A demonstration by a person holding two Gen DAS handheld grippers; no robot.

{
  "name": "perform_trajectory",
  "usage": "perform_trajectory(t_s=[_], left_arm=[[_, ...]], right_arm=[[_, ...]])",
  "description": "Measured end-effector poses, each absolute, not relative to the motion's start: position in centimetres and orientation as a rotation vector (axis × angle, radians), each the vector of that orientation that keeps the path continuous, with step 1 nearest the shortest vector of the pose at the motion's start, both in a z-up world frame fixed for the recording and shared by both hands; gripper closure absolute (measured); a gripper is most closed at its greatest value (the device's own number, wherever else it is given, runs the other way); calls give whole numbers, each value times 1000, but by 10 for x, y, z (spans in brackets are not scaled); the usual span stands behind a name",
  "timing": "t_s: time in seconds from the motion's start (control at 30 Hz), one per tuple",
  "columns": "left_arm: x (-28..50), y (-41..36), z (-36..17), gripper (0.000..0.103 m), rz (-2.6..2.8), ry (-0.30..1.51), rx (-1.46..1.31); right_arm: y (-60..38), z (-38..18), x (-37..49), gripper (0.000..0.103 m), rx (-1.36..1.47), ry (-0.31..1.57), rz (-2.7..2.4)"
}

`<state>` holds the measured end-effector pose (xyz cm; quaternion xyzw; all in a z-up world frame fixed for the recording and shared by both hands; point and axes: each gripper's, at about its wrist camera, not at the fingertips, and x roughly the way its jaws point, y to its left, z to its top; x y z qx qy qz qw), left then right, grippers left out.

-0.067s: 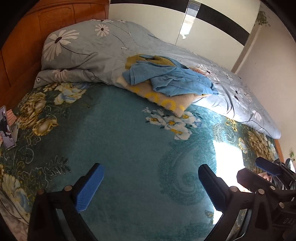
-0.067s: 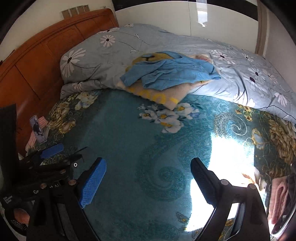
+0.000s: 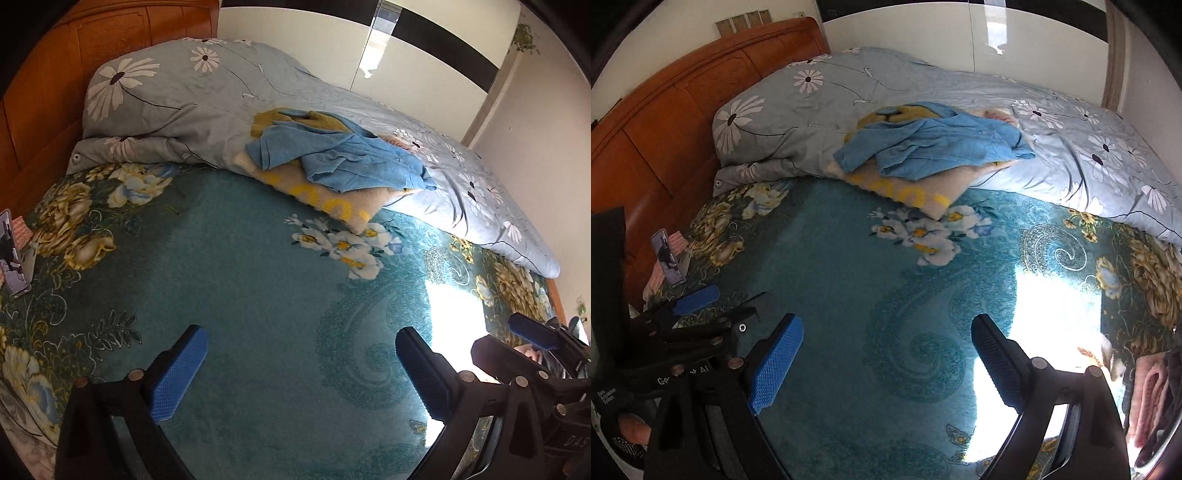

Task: Fold clothes
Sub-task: 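Move both grippers toward the light blue sweatshirt on the cushion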

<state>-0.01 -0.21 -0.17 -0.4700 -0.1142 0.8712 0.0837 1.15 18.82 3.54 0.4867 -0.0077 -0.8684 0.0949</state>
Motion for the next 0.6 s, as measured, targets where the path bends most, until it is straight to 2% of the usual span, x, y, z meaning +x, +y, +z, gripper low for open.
perform_trajectory(t_s=[0.33,0.6], left_arm=[[-5,-9,-7,0,2726,-288,-1318],[-16,-14,-14,0,2737,-355,-1237]], right_arm=[[195,34,5,10,1368,-128,-2583],[216,22,-9,10,1307,-221,-2623]])
